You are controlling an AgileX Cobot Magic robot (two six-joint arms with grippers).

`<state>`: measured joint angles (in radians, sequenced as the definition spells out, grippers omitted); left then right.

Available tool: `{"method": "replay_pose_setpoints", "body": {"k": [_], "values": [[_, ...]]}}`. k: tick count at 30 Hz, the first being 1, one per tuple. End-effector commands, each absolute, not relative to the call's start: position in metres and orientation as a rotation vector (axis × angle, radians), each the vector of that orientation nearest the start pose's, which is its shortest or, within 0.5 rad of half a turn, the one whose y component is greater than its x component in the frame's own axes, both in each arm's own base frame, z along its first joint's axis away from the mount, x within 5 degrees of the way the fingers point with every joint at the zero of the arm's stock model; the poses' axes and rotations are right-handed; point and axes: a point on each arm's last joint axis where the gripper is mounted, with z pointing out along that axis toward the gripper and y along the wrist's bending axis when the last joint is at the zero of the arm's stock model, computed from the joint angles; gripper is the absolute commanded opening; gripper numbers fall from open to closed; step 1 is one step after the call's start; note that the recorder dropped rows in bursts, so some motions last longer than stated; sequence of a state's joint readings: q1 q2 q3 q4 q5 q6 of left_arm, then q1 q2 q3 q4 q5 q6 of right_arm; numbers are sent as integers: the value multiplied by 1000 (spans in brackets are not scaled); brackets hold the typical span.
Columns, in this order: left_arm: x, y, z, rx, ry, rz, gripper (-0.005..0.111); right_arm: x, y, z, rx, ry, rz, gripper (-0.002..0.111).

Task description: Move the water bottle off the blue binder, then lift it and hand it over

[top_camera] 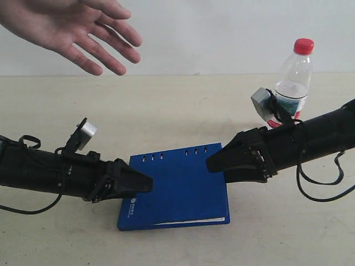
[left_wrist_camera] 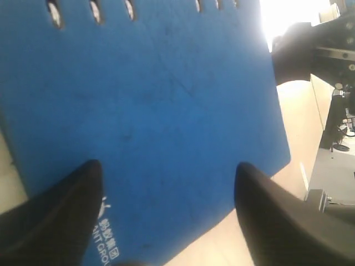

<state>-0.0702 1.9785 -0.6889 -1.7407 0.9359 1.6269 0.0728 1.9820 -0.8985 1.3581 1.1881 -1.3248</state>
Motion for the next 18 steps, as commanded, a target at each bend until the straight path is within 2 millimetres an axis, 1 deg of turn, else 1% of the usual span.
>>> {"method": "replay_pose_setpoints", "body": {"k": [1,4,5,7,10,13,14,18], "values": [[283,-96,96,198,2405,-1303,63,298,108,133,-536,2410,1616,65],[282,-98,99,206,2381,-1346,63,295,117,129,-550,2431,1640,64],[282,-98,100,209,2371,-1364,63,293,122,127,-570,2437,1649,61],[282,-99,101,214,2359,-1385,63,289,131,122,-623,2444,1644,53],[281,-99,102,220,2354,-1388,63,286,143,115,-703,2453,1581,32],[281,-99,102,220,2354,-1388,63,286,148,111,-750,2454,1501,5],[281,-99,102,220,2354,-1388,63,287,148,110,-753,2459,1478,0],[284,-96,102,224,2344,-1371,63,290,146,107,-736,2483,1400,0]]}}
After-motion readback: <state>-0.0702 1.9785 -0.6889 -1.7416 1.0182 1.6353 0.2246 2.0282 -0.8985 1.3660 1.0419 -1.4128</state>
